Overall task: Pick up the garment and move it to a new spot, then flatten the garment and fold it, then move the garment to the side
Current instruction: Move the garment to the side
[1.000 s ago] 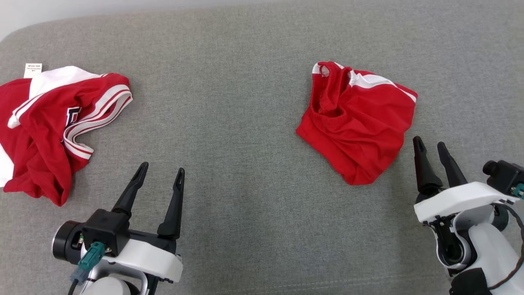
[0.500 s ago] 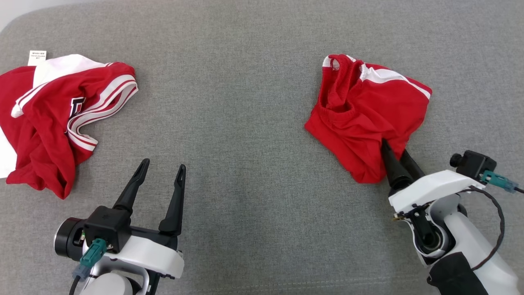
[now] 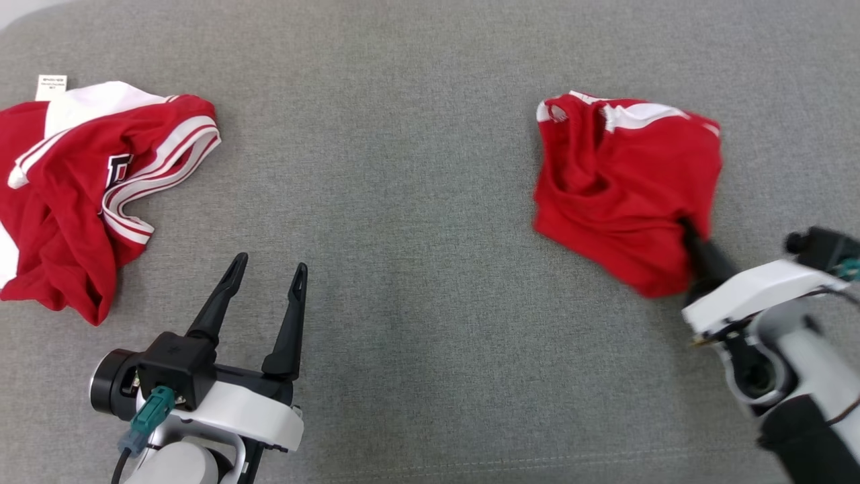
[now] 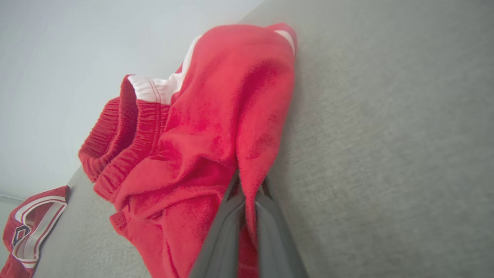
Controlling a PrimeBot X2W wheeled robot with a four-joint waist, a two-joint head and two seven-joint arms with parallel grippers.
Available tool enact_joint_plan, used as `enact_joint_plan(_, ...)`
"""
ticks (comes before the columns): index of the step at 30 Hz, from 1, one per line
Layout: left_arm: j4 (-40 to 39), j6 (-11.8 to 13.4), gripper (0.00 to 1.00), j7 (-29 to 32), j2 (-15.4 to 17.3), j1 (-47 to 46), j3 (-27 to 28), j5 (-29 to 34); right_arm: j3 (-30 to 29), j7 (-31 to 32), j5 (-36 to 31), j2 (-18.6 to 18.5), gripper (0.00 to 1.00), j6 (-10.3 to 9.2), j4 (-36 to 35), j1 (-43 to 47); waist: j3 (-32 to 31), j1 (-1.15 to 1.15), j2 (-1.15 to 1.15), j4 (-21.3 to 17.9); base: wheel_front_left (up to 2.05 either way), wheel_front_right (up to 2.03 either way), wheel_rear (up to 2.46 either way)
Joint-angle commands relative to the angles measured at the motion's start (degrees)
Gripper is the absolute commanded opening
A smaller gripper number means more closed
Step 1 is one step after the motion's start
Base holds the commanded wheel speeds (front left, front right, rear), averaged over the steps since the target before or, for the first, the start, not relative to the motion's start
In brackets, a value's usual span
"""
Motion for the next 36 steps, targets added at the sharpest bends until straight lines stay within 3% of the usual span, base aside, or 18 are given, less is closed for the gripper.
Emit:
enact_joint_plan(1,-1.43,-0.01,1.00,-0.75,1.82,-2.22,2.40,0.44,0.60,-0.82,-0.16,-3.37,0.00,0.08,-0.28,-1.44,0.57,0.00,0.00,-0.30,0.00,0.00,0.00)
enact_joint_plan(7,-2.11,0.04,1.00,-0.66,2.73,-2.79,2.77,0.74,0.57,-1.37,-5.94,-13.33,0.00,0.08,4.65,-6.67,2.87,0.00,0.00,-0.74,0.00,0.00,0.00)
enact_joint_plan(11,-2.71,-0.13,1.00,-0.57,3.22,-3.73,2.89,1.10,0.07,-1.18,-10.59,-17.65,0.00,0.08,10.89,-11.11,5.22,0.00,0.00,-0.23,0.00,0.00,0.00)
enact_joint_plan(20,-3.46,-0.42,1.00,-0.71,2.88,-5.55,2.70,1.70,-3.38,-3.94,-17.12,-22.58,0.00,0.08,24.33,-18.35,9.63,0.00,0.00,2.15,0.00,0.00,0.00)
enact_joint_plan(25,-3.23,-0.34,1.00,-0.93,2.83,-5.80,2.93,1.85,-6.37,-5.72,-18.16,-22.48,0.02,0.08,30.09,-21.05,10.77,0.00,0.00,2.44,0.00,0.00,0.00)
enact_joint_plan(26,-3.13,-0.34,1.00,-0.96,2.78,-5.85,2.91,1.87,-6.88,-6.06,-18.46,-22.60,0.35,0.08,30.73,-21.52,10.82,0.00,0.00,2.39,0.00,0.00,0.00)
enact_joint_plan(27,-2.99,-0.38,1.00,-0.98,2.70,-5.92,2.86,1.87,-7.35,-6.29,-18.57,-22.34,0.91,0.08,31.19,-21.79,10.75,0.00,0.00,2.33,0.00,0.00,0.00)
enact_joint_plan(28,-2.83,-0.43,1.00,-0.99,2.62,-5.99,2.78,1.86,-7.69,-6.44,-18.65,-21.94,1.00,0.08,31.52,-21.80,10.59,0.00,0.00,2.22,0.00,0.00,0.00)
enact_joint_plan(36,-1.66,-0.60,1.00,-1.04,2.18,-5.83,2.34,1.54,-12.24,-6.80,-21.34,-21.09,1.00,0.08,30.02,-17.65,7.14,0.00,0.00,0.55,0.00,0.00,0.00)
